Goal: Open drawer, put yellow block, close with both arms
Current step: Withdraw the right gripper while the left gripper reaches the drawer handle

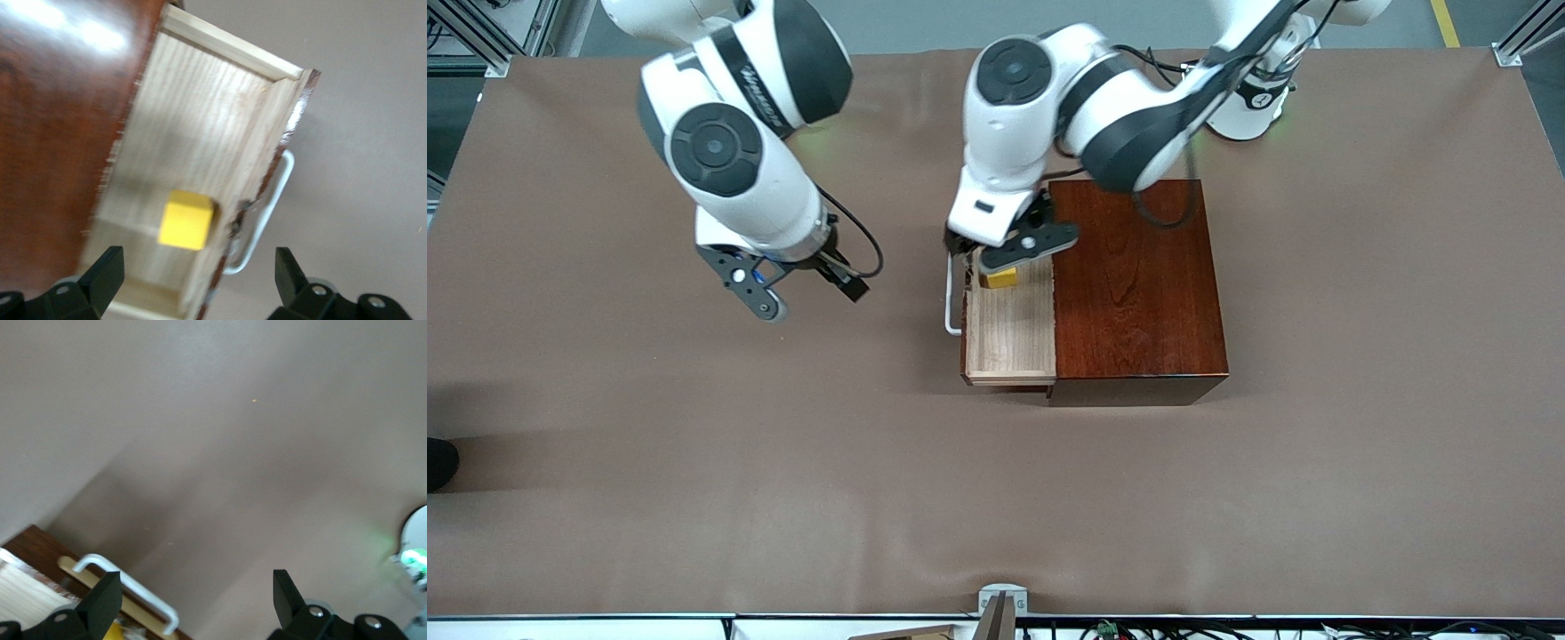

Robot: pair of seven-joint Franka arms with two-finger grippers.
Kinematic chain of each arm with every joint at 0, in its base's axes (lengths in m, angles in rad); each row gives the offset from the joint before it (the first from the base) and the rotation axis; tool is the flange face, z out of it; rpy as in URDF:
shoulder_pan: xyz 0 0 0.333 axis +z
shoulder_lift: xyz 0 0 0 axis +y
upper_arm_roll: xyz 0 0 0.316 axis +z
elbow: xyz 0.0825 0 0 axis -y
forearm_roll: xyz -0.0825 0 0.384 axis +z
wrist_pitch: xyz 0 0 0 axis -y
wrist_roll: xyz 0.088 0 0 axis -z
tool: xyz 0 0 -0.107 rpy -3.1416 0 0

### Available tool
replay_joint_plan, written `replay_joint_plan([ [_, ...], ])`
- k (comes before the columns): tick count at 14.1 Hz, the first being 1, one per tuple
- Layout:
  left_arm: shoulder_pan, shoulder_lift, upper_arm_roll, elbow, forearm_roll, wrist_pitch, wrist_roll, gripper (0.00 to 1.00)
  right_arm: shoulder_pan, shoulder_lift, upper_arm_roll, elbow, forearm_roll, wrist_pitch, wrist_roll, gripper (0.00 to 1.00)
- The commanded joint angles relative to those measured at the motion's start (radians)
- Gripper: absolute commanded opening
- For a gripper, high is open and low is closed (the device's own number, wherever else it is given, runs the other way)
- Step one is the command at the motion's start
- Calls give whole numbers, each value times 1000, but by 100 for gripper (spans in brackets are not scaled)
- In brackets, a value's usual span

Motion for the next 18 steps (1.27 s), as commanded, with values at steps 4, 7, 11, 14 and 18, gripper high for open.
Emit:
replay_joint_plan([
  [4,-323,181,281,174,24,199,-281,100,-129,-78,28,0,-10,-89,-255,100],
  [7,-376,245,315,174,26,316,-422,100,-167,-86,16,44,-17,-169,-413,100],
  [11,-487,328,435,180,26,394,-608,100,-255,-100,14,93,-22,-269,-649,100],
  [14,-488,353,445,183,26,399,-696,100,-316,-164,17,87,-18,-266,-804,100],
  [18,-487,345,458,178,24,297,-731,100,-348,-242,19,19,-8,-257,-863,100],
])
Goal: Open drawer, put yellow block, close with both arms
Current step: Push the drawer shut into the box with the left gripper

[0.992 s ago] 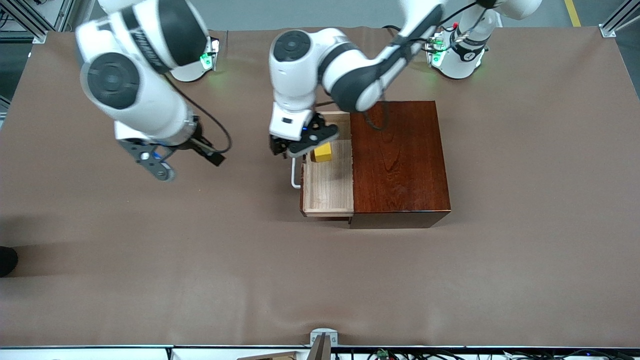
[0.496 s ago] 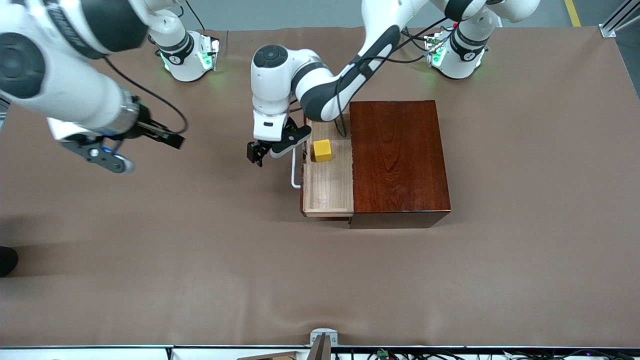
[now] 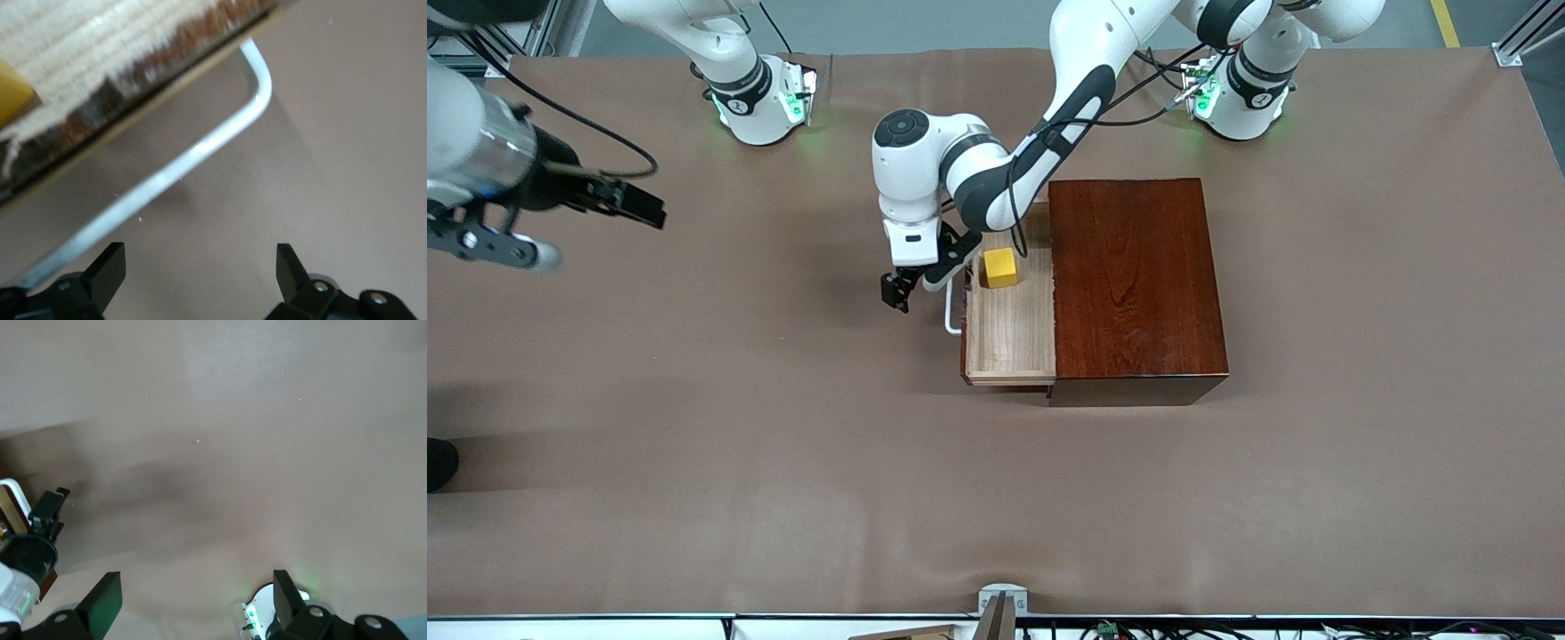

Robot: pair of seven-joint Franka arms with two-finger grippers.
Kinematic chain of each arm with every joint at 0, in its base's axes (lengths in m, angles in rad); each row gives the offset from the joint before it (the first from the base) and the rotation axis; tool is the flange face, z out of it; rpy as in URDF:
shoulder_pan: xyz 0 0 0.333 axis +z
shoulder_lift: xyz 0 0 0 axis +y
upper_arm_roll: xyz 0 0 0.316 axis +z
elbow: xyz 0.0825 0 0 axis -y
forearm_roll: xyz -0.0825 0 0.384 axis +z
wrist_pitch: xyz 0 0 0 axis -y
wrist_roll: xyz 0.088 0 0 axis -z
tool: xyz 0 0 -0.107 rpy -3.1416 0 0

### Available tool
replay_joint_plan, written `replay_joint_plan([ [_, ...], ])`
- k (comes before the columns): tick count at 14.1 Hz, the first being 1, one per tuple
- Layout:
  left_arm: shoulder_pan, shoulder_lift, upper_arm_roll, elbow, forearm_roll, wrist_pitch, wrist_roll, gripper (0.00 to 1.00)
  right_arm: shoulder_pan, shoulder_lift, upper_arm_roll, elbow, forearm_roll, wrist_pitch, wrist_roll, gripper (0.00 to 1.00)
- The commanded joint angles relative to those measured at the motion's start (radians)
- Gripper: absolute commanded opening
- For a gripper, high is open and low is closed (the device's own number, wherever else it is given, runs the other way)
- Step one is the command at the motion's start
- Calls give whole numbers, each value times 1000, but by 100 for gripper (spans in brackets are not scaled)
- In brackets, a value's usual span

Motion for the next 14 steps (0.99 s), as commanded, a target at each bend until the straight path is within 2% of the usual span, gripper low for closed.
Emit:
replay_joint_plan([
  [1,-7,17,14,44,23,-88,-66,100,-53,-83,28,-98,-2,32,-44,100],
  [3,1,7,20,44,20,-152,-74,100,-86,-120,28,-135,-2,50,-131,100],
  [8,24,-7,21,44,20,-330,-69,100,-181,-140,31,-129,-3,34,-369,100],
  [14,38,-24,23,35,18,-401,-66,100,-209,-134,58,-63,-16,28,-366,100],
])
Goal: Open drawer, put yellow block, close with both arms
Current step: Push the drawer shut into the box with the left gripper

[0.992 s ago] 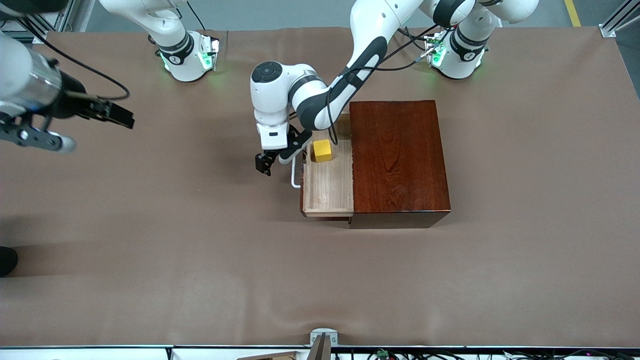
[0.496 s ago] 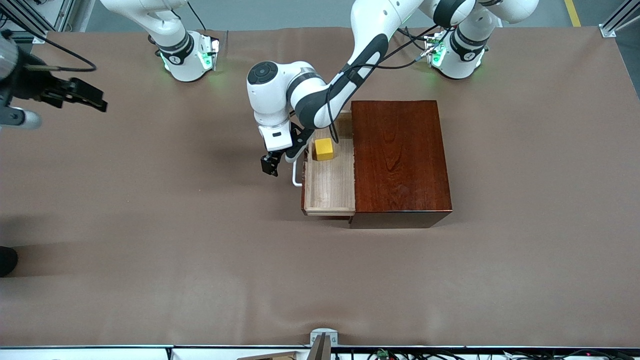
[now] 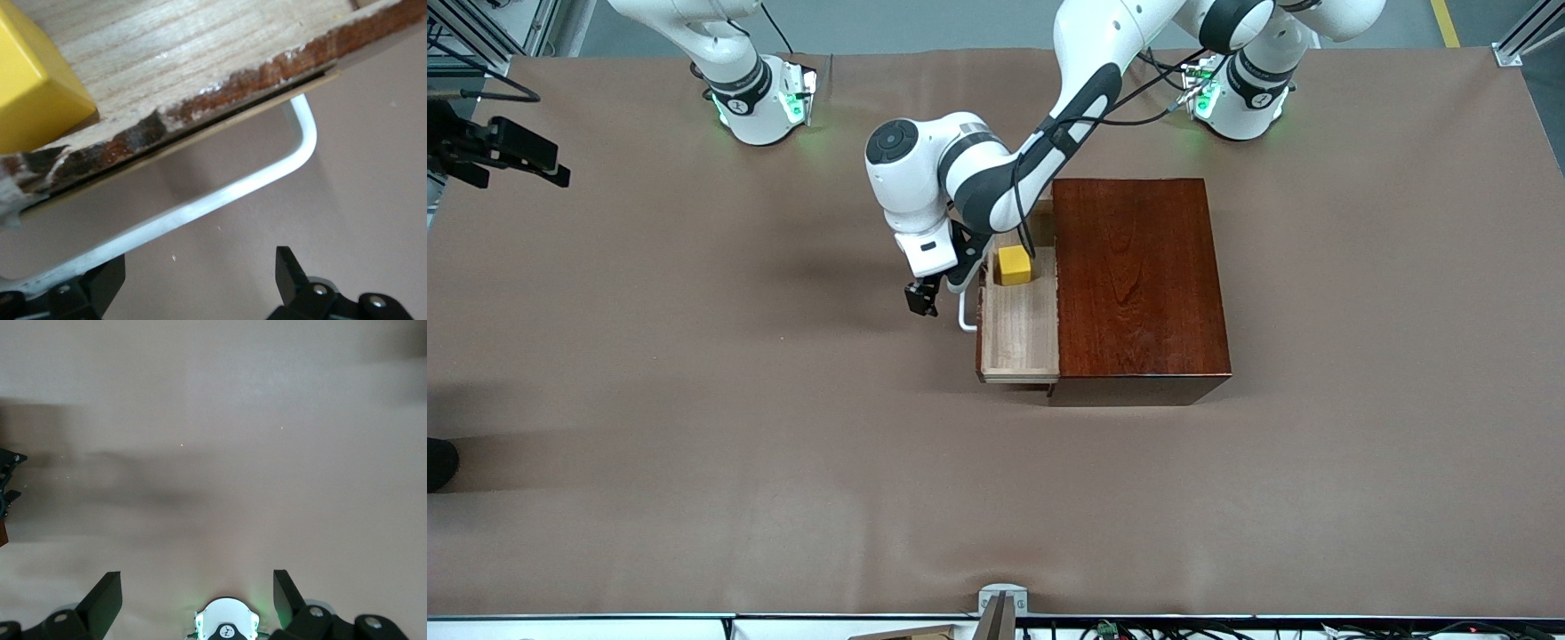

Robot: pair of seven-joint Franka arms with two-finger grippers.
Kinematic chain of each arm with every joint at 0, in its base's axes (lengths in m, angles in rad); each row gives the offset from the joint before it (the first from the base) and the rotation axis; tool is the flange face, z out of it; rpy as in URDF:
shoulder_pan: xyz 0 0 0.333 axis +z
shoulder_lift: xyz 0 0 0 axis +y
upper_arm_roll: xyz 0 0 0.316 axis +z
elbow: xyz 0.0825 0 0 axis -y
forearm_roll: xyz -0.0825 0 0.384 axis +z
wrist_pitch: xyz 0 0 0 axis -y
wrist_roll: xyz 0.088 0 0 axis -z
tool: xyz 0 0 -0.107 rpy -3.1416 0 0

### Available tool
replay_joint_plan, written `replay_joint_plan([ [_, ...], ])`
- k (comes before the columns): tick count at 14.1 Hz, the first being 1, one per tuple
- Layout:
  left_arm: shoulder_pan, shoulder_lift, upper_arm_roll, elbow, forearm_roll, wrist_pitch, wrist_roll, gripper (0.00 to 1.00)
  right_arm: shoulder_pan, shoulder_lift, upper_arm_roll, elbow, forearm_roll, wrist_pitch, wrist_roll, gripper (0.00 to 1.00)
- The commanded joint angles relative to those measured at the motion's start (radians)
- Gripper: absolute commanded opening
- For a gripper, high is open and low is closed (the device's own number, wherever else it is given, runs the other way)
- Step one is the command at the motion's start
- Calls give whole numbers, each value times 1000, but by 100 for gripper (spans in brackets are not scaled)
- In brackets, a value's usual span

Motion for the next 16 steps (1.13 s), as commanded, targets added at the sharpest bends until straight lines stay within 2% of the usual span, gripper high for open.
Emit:
replay_joint_plan([
  [1,19,-42,19,-49,30,-174,56,100,-34,-16,26,1,-2,2,-14,100],
  [9,37,-52,24,-64,28,-338,23,100,-68,-33,21,-21,6,13,-63,100],
  [16,53,-50,21,-58,25,-355,-27,100,-62,-33,26,-21,6,11,-63,100],
])
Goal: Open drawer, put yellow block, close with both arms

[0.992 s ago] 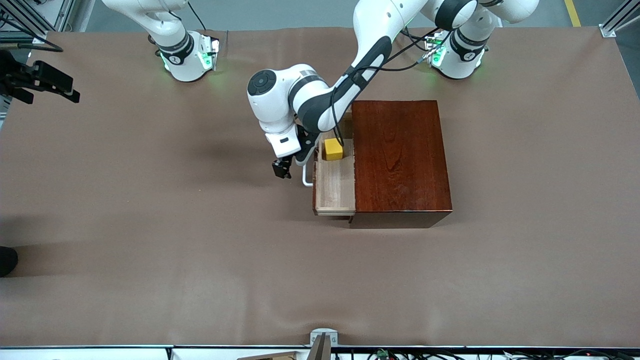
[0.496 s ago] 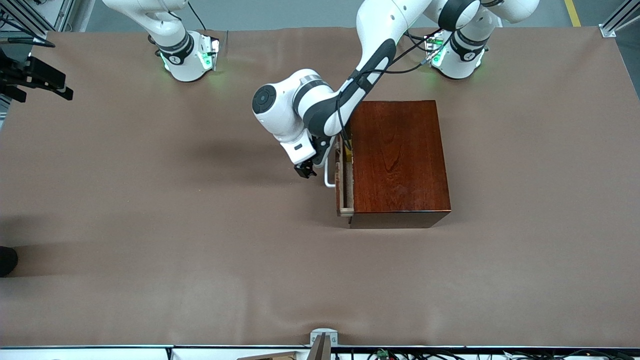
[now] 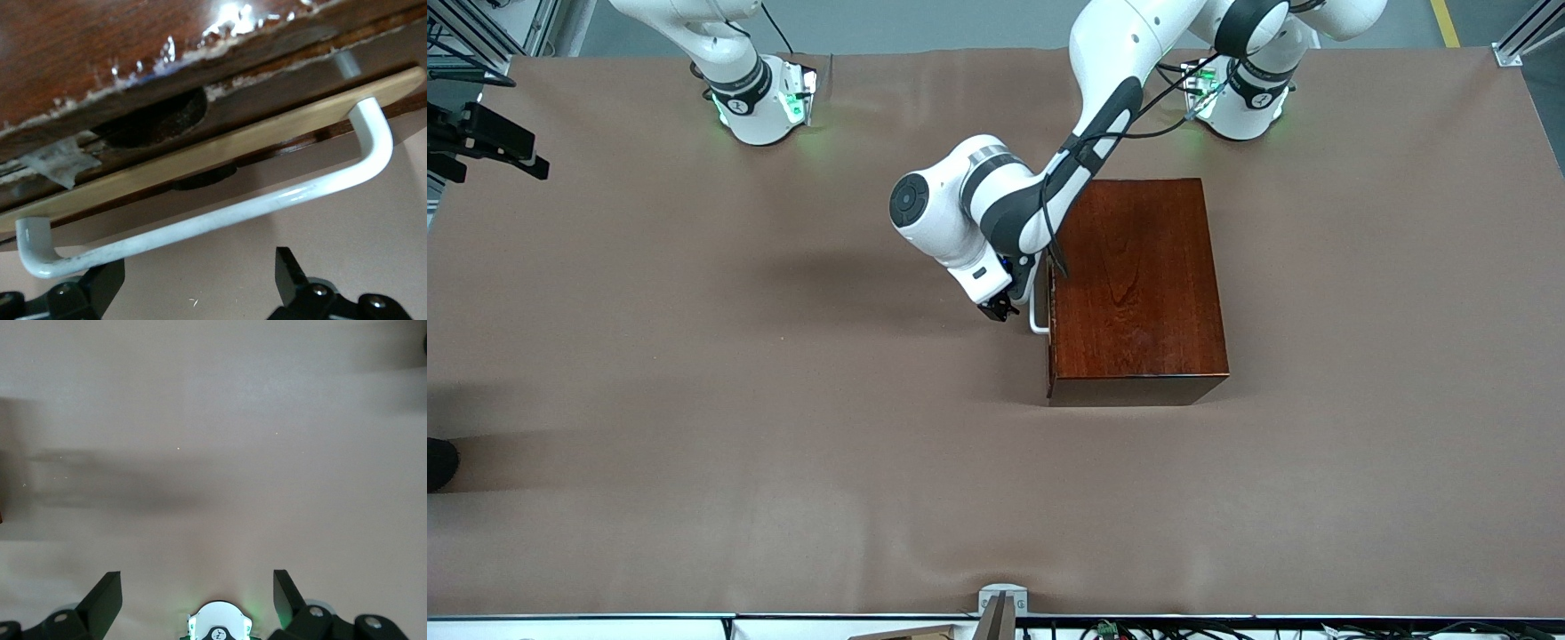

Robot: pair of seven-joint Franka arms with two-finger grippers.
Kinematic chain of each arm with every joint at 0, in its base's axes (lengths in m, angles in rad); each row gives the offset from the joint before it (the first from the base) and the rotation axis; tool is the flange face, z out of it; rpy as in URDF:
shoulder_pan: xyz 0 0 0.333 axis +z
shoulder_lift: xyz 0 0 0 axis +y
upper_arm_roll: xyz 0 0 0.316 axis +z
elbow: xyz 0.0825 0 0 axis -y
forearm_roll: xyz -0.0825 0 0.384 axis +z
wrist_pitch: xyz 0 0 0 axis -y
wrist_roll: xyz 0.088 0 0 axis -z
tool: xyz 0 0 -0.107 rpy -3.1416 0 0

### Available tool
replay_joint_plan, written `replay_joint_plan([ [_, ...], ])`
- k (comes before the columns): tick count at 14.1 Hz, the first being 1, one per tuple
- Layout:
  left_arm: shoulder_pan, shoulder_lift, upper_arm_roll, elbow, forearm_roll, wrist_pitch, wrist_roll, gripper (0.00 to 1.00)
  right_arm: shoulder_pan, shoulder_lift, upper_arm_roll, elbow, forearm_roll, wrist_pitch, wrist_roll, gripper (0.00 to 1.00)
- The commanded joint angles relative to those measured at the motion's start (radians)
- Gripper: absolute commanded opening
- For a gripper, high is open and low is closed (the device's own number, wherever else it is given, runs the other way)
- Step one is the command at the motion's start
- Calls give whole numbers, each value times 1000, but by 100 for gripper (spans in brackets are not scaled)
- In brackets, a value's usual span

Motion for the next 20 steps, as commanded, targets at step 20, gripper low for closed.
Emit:
replay_joint_plan([
  [20,527,-588,-4,-69,-98,-142,1419,100,-17,-20,17,-21,0,4,-12,100],
])
